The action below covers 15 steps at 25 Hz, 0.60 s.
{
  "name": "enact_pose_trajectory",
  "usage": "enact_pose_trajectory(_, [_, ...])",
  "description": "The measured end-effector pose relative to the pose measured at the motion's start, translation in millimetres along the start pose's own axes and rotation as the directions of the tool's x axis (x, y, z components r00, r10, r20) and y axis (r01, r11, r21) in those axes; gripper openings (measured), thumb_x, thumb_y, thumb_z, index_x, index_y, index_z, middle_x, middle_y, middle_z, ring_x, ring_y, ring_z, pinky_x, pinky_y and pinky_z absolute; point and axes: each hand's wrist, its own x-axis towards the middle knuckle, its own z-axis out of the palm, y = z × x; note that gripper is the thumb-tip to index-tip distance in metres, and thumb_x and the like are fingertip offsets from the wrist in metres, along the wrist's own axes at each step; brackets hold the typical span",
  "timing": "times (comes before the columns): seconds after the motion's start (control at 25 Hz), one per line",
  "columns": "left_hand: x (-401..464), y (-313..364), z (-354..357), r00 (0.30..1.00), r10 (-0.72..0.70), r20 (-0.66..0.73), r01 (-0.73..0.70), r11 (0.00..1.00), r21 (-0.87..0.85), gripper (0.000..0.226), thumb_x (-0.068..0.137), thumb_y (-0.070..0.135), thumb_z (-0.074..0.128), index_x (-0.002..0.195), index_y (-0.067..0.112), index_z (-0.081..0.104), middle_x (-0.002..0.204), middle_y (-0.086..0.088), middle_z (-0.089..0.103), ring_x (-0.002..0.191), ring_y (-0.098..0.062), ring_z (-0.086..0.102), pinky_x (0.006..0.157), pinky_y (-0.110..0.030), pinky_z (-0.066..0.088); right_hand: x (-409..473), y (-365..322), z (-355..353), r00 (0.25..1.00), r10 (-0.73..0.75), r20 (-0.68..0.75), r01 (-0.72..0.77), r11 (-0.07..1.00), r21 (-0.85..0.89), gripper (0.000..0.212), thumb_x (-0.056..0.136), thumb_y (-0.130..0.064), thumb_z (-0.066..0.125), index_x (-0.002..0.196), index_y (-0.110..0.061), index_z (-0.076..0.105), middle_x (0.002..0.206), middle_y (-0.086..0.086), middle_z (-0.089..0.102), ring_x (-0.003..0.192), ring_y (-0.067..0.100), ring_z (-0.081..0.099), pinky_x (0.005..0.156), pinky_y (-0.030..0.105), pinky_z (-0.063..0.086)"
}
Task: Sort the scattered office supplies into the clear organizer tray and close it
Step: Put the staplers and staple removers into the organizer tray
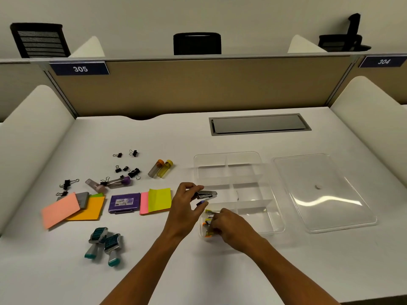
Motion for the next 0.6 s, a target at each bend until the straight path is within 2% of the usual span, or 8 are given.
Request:
enact_pose_trajectory(0.08, [0,-1,2,1.000,-0.009,0.012,0.010,1.000,-0.011,0.045,0.080,0.010,0.076,0.123,0.011,0.062,0.114,-0.001,0.049,0.104,-0.013,0.060,0.096,-0.021,0.051,-2,3,-5,1.000,0.029,-0.006,-0.028,0.996,0.082,0.025,0.093,-0.023,0.062,0.117,-0.023,0.070,0.119,0.002,0.066,0.103,0.019,0.059,0.090,0.021,0.042])
enact_pose_trajectory(0.16, [0,-1,4,0.999,-0.022,0.028,0.023,0.999,-0.027,0.045,0.080,0.011,0.077,0.123,0.011,0.062,0.114,0.000,0.049,0.104,-0.013,0.060,0.095,-0.020,0.051,-8,11,-14,0.990,0.099,-0.104,-0.079,0.980,0.182,0.020,0.093,-0.018,0.059,0.109,-0.022,0.072,0.109,0.000,0.069,0.095,0.014,0.060,0.084,0.019,0.044])
enact_pose_trajectory(0.32, [0,-1,10,0.996,-0.040,0.083,0.046,0.997,-0.067,0.042,0.079,0.013,0.077,0.120,0.012,0.064,0.111,0.002,0.050,0.101,-0.010,0.060,0.092,-0.013,0.050,-20,28,-24,0.914,0.264,-0.307,-0.172,0.939,0.297,0.012,0.092,-0.016,0.059,0.092,-0.023,0.069,0.093,-0.008,0.066,0.078,0.007,0.058,0.073,0.016,0.047])
enact_pose_trajectory(0.4, [-2,-1,15,0.992,-0.039,0.122,0.046,0.997,-0.058,0.041,0.080,0.014,0.077,0.119,0.013,0.064,0.111,0.002,0.051,0.099,-0.009,0.060,0.090,-0.011,0.049,-23,33,-26,0.891,0.308,-0.334,-0.204,0.928,0.311,0.010,0.092,-0.019,0.060,0.092,-0.025,0.068,0.091,-0.011,0.065,0.075,0.008,0.058,0.073,0.015,0.048])
enact_pose_trajectory(0.6, [-4,-3,27,0.977,-0.042,0.211,0.049,0.998,-0.027,0.042,0.081,0.015,0.076,0.120,0.013,0.062,0.114,-0.001,0.051,0.103,-0.014,0.059,0.094,-0.019,0.052,-25,35,-27,0.879,0.328,-0.346,-0.217,0.921,0.322,0.008,0.093,-0.022,0.061,0.092,-0.026,0.068,0.093,-0.011,0.067,0.074,0.008,0.060,0.072,0.015,0.049])
